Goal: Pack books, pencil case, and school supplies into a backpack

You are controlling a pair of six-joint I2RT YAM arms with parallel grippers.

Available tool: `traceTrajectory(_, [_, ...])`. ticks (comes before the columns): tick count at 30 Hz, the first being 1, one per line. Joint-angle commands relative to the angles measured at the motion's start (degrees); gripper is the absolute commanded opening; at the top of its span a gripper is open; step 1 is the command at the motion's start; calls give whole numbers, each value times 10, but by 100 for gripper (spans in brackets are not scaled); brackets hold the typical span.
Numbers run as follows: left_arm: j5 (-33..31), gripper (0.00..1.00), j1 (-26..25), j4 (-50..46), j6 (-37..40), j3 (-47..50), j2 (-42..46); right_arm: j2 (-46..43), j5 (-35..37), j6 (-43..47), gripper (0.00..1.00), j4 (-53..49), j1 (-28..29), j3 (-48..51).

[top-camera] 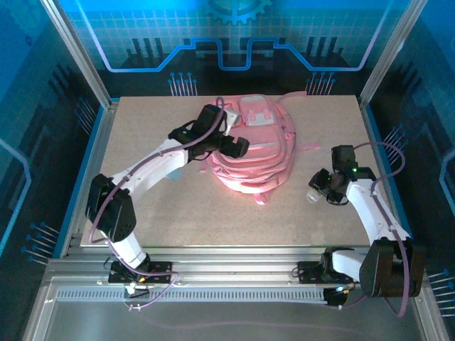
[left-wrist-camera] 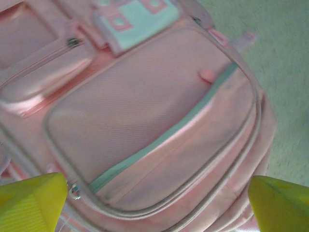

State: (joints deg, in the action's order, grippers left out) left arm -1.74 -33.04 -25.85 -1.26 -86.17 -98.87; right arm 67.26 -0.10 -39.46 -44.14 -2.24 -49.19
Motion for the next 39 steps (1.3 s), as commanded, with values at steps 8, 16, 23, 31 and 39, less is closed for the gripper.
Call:
traceTrajectory(8, [-15, 91, -48, -83, 221, -78, -106, 12, -68, -2, 46, 9, -24, -64])
traceTrajectory(16, [-15, 86, -47, -97, 245, -95, -161, 7, -68, 1, 46, 11, -36, -52])
traceTrajectory(23, [-21, 38, -36, -89, 225, -131, -189, -2, -79, 8, 44, 5, -45, -56])
traceTrajectory(31, [17, 0, -36, -116, 174, -161, -147, -10, -106, 2, 43, 14, -47, -60])
traceTrajectory(39, [53, 0, -20, -86, 134, -152, -119, -9, -133, -11, 42, 31, -45, -57])
